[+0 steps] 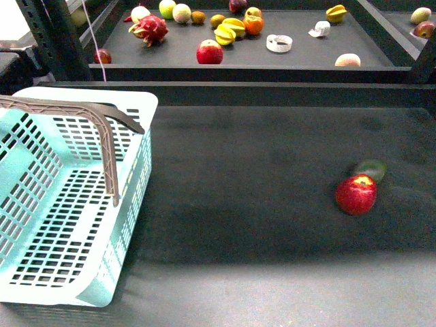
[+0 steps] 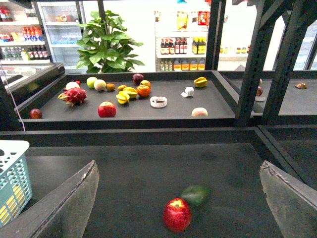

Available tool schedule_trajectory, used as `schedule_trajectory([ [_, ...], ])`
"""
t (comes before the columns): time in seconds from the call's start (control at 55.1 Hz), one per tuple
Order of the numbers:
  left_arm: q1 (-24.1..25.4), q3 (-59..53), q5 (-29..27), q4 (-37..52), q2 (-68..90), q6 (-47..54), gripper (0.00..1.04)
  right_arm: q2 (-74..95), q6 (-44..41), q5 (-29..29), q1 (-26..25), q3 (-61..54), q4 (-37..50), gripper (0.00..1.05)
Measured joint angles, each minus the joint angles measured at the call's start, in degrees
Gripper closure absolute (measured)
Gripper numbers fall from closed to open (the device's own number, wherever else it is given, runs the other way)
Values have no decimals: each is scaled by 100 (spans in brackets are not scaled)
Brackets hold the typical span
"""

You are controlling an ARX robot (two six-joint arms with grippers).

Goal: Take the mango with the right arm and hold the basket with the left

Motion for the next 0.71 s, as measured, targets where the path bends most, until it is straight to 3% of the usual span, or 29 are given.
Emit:
schedule_trajectory([
  [0.218, 1152, -1178, 831, -494, -1974, 1375, 8, 0, 0, 2, 0, 0, 0, 8],
  [0.509, 1340, -1333, 999, -520, -2413, 1882, 8, 0, 0, 2, 0, 0, 0, 8],
  [0.563, 1648, -1657, 2347, 592, -2243, 2706, 18, -2, -2, 2, 0, 0, 0, 8],
  [0.581, 1674, -1727, 2459, 807, -2227, 2900, 20, -2, -2, 2, 0, 0, 0, 8],
  [0.654, 1648, -2072, 4022, 1897, -2406, 4693, 36, 0, -2, 2, 0, 0, 0, 8],
  [0.708, 1464, -2083, 4190, 1823, -2809, 5823, 48, 0, -2, -2, 0, 0, 0, 8],
])
